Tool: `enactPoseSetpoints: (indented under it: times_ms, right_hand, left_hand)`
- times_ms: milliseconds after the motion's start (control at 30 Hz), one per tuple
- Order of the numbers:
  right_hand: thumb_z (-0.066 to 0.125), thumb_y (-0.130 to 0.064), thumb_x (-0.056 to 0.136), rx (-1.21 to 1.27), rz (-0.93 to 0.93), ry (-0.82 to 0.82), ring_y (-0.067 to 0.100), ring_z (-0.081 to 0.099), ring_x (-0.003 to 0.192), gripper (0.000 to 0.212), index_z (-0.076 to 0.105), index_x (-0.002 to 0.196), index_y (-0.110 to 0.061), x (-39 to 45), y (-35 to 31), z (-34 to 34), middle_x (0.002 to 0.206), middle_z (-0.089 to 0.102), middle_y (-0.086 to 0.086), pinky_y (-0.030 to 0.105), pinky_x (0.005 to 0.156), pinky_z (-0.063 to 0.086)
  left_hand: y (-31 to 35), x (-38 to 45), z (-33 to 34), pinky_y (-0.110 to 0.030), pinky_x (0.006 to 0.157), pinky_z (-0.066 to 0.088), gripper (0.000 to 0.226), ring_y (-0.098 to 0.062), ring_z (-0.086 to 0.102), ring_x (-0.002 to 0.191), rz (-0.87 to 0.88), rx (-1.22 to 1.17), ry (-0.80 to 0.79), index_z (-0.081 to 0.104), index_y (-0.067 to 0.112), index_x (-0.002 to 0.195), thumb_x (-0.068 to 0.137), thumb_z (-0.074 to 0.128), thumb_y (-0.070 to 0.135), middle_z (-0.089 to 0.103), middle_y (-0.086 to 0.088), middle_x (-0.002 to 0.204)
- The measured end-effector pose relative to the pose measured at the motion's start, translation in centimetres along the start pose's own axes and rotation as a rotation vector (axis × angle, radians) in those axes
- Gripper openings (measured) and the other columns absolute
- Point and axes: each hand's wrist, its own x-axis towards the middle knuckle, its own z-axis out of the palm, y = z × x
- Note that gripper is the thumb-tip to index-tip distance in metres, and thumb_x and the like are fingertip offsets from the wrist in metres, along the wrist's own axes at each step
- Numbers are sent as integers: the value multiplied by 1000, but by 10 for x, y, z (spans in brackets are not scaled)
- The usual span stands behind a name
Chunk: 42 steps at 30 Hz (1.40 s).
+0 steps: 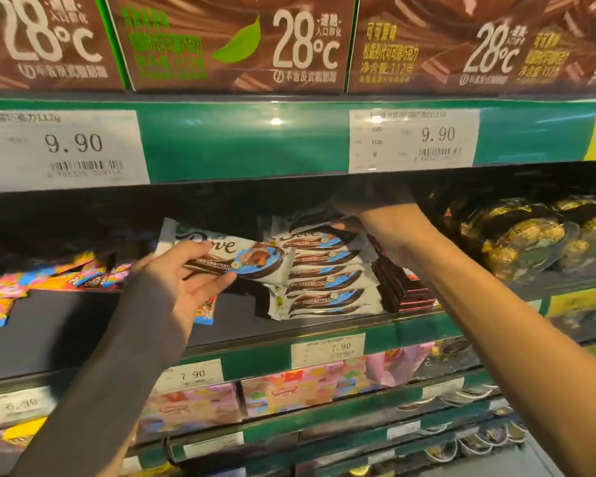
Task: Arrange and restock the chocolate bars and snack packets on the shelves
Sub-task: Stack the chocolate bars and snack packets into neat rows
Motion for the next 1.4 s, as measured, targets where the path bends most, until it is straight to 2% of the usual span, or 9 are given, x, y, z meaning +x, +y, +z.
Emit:
enactPoseSetpoints:
  times_ms: [133,200,300,433,567,667,833,1233,1400]
  right_hand:
    - [61,-25,95,-568,42,-62,7,57,80,7,56,91,-25,11,5,3,90,58,-7,16,65,48]
    - [59,-32,95,-731,10,-108,15,62,95,10,54,87,-33,17,8,5,101,64,-4,30,86,54]
    - [54,-37,97,-937,-7,-116,33,51,122,8,60,92,-33,14,8,11,125,60,9,51,106,42]
    - [51,-29,100,-1053,-260,-97,27,57,109,21,65,114,-23,0,11,12,115,63,6,49,100,46]
    - [35,-52,103,-1204,-454,-114,18,64,87,40,66,112,-28,-23,15,18,97,68,-2,30,76,45]
    - [24,-63,100,-1309,-406,-168,22,62,110,58,56,130,-25,-31,21,22,119,67,1,41,101,41]
    - [17,-74,93,-1330,-386,-212,23,52,128,73,47,139,-27,-23,32,23,136,60,1,46,119,19]
    - [18,-81,87,-1320,-353,-252,28,55,124,80,51,134,-25,-10,32,27,123,66,3,61,119,14]
    - [39,-77,86,-1245,-444,-226,24,40,139,84,28,153,-28,-17,24,22,149,47,1,54,121,10]
  left_hand:
    - [-5,-2,-4,-26,69,59,23,-18,74,83,48,72,-42,64,7,93,98,43,0,72,-9,87]
    - [-6,-3,-3,-25,68,59,25,-17,74,82,57,87,-50,64,6,94,99,40,-3,72,-9,87]
    - [-7,-2,-2,-24,65,58,26,-17,74,80,52,48,-51,63,5,95,99,39,-3,73,-9,84]
    - [-8,-1,3,-26,61,59,20,-20,74,75,18,-43,-7,62,4,91,99,44,2,74,-8,76]
    - [-9,-1,2,-24,65,58,24,-18,74,78,59,-21,13,63,6,90,99,41,3,75,-7,80]
    - [-8,0,-1,-24,67,58,27,-20,74,85,50,-23,50,66,7,88,99,42,1,73,-13,92]
    - [-7,0,-1,-23,63,57,18,-19,74,84,19,-62,57,67,6,91,96,50,2,76,-12,87]
    - [-9,-3,-4,-26,64,59,10,-23,74,86,-20,-110,101,66,5,93,94,57,9,75,-15,88]
    - [-9,-7,3,-26,60,58,6,-22,74,75,-52,-146,122,63,6,91,92,61,11,75,-15,82]
